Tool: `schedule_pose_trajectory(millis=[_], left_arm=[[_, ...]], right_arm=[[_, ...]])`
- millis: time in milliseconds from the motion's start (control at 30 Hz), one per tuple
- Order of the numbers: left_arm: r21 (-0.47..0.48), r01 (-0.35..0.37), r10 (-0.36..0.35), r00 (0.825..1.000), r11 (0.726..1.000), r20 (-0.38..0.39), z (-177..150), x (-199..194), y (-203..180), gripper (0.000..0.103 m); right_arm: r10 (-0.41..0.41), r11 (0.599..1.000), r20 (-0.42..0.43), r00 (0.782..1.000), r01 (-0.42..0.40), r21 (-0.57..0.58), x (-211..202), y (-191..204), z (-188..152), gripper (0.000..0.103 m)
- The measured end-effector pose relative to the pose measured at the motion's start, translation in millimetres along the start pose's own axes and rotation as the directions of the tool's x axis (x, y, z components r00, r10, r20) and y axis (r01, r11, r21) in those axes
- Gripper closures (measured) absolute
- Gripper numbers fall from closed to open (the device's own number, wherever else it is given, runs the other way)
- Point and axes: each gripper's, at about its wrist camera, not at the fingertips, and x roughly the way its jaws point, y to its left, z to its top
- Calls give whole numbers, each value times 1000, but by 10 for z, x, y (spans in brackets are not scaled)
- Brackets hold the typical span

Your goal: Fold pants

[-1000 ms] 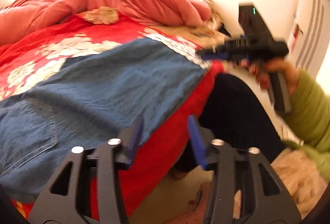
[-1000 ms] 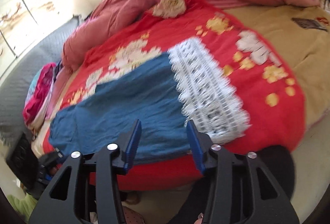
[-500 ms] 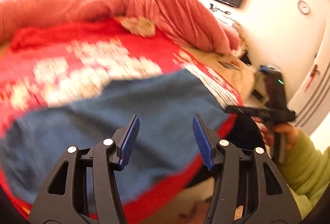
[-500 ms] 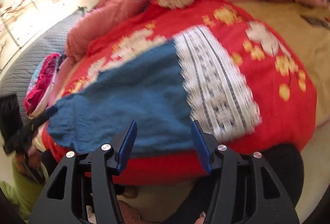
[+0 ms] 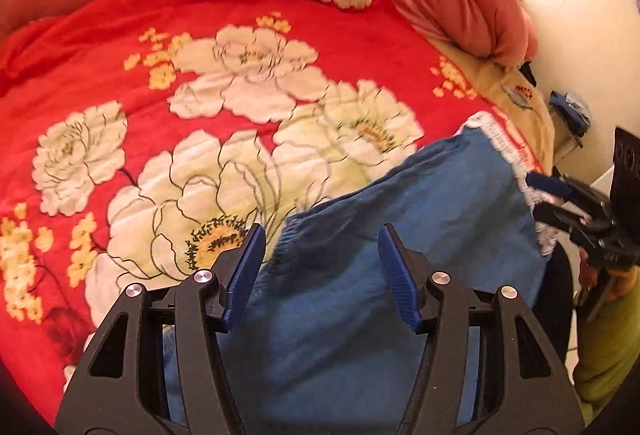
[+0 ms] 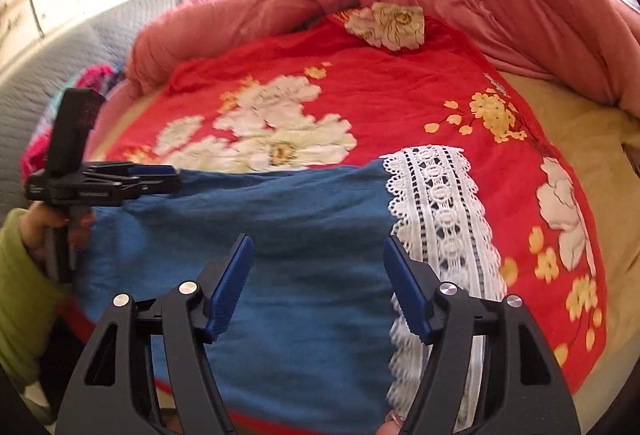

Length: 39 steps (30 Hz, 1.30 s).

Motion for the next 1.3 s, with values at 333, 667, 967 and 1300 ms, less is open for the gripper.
schedule_pose_trajectory(millis=[333, 667, 967, 1300], left_arm=[[59, -10, 12, 999, 998, -42, 32, 205, -109, 94], [-42, -45, 45, 999, 998, -6, 92, 233, 113, 95], [-43, -55, 55, 998, 998, -9, 94, 209, 109, 91], [-27, -69, 69, 998, 997, -14, 98, 239, 61, 90]], right_arm=[[-26, 999, -29, 999, 27, 41, 224, -114, -214, 37], [18, 997, 2, 1000, -18, 74, 74, -169, -103, 37], [-13, 987, -32, 999, 18, 160, 236, -969, 501, 46], [130, 978, -131, 983, -106, 177, 720, -1123, 472, 68]])
